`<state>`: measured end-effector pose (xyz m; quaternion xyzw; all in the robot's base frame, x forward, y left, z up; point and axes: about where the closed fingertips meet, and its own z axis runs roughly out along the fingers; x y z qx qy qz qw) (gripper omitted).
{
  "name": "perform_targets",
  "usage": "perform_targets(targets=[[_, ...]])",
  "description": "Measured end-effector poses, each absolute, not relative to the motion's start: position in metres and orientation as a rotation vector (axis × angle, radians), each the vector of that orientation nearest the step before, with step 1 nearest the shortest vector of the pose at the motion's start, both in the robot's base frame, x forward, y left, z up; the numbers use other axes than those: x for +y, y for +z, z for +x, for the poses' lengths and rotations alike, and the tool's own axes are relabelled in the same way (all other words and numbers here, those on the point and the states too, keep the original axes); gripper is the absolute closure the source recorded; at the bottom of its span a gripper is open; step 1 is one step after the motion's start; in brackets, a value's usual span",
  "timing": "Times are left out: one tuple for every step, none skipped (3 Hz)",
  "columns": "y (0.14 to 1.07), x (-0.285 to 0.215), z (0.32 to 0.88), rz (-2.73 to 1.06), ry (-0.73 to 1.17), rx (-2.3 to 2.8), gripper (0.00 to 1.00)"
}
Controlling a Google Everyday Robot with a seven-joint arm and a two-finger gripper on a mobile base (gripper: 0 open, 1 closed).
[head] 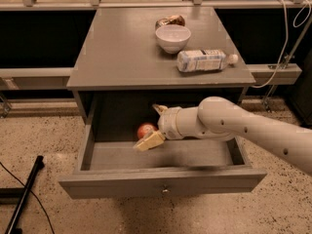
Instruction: Pick apple from top drawer and place on counter
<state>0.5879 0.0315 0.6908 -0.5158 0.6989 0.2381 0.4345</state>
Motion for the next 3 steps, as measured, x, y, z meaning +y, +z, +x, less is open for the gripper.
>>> perform_targets(targets=[[0.661, 0.037, 0.599, -1.256, 0.572, 1.78, 0.0], [0.639, 0.036, 0.608, -1.201, 0.572, 1.82, 0.0], [0.617, 0.028, 0.617, -1.111, 0.583, 1.87, 0.26]])
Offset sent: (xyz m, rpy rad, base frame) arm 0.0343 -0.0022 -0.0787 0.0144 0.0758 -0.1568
